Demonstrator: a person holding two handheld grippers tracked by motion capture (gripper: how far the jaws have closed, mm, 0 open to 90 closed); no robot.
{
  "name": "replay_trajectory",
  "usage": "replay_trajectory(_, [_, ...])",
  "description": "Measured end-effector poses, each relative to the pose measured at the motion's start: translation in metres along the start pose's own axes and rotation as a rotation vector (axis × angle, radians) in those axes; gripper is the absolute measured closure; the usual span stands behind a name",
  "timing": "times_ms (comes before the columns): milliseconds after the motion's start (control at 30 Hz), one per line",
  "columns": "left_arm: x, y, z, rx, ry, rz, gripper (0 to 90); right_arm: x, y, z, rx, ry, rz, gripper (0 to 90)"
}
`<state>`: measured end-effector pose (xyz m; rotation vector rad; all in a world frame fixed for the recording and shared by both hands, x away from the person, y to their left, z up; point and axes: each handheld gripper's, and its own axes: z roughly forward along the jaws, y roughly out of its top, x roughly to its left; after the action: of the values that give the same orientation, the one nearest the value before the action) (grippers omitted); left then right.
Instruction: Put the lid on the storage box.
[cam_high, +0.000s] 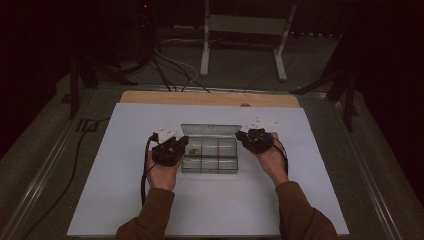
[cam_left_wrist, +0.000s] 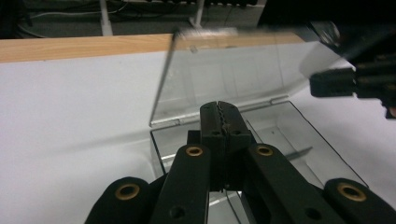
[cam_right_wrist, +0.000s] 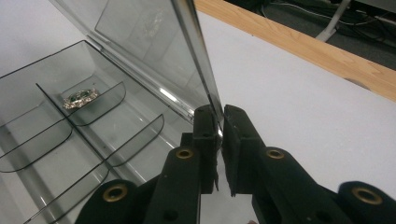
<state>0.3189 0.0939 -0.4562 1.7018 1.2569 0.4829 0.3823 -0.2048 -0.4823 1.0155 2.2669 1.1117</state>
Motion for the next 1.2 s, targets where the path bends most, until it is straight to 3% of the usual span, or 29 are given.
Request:
replay_trajectory(233, [0.005,0.005,0.002,0.002,0.010,-0.045,90.0,0.000,-0.001,-0.001,-0.002,0.005,0.008,83.6])
replay_trajectory(600, [0.003,0.003,0.001,0.006,-0.004,-0.035,90.0,0.002,-0.005,-0.002,-0.004,0.021,0.018,80.1])
replay_trajectory(700, [0.003,0.001,0.001,0.010,-0.004,-0.033,90.0,0.004,-0.004,-0.001,0.002,0.036,0.032,63.5])
replay_trajectory(767, [0.003,-0.001,0.001,0.013,-0.006,-0.028,90.0,0.004,-0.004,-0.001,0.003,0.036,0.041,58.1])
replay_trajectory(833, [0.003,-0.003,0.001,0.017,-0.008,-0.026,90.0,0.005,-0.003,-0.002,0.001,0.075,0.076,42.3])
replay_trajectory(900, [0.003,-0.004,0.000,0.019,-0.008,-0.022,90.0,0.008,-0.003,-0.004,-0.008,0.067,0.076,32.2])
replay_trajectory(967, [0.003,-0.005,0.000,0.021,-0.010,-0.021,90.0,0.009,-0.003,-0.005,-0.011,0.069,0.080,27.9])
replay_trajectory(1033, [0.002,-0.007,0.001,0.025,-0.012,-0.018,90.0,0.010,-0.003,-0.009,-0.020,0.079,0.115,14.4])
replay_trajectory(1200, [0.002,-0.011,0.001,0.033,-0.017,-0.012,90.0,0.011,-0.005,-0.018,-0.041,0.079,0.145,1.2])
